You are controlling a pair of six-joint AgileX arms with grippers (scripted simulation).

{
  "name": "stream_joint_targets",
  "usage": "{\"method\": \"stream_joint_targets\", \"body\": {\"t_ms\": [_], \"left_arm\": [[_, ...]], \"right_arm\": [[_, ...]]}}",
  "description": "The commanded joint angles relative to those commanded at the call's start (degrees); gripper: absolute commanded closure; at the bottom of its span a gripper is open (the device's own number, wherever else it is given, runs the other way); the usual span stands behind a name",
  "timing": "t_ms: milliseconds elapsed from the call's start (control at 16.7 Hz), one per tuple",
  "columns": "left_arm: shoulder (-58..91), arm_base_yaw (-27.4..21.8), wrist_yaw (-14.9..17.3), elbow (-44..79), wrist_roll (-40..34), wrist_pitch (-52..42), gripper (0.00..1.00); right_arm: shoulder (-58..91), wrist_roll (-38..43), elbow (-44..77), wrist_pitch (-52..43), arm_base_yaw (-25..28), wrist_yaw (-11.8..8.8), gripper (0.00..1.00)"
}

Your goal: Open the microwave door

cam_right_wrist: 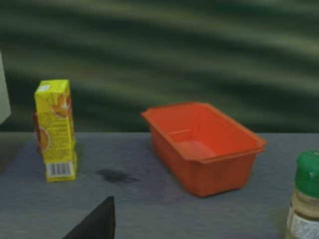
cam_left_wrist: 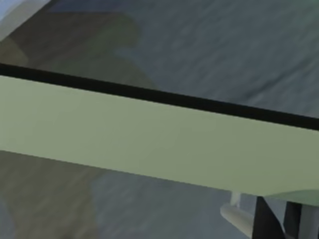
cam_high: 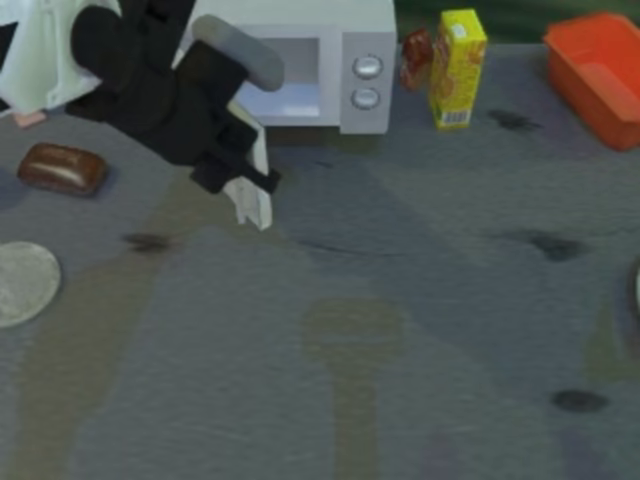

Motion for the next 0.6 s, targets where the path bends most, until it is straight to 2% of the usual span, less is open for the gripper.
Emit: {"method": "stream_joint_targets", "body": {"t_ms": [240,600], "left_arm": [[0.16,-0.09,0.38,-0.24,0.06,-0.06,1.00],[-0.83,2.58,3.47,-1.57,6.67,-1.77,1.00]], "right_arm": [[0.00,0.00,0.00,0.00,0.00,0.00,0.00],[0.00,0.00,0.00,0.00,0.00,0.00,0.00]]}}
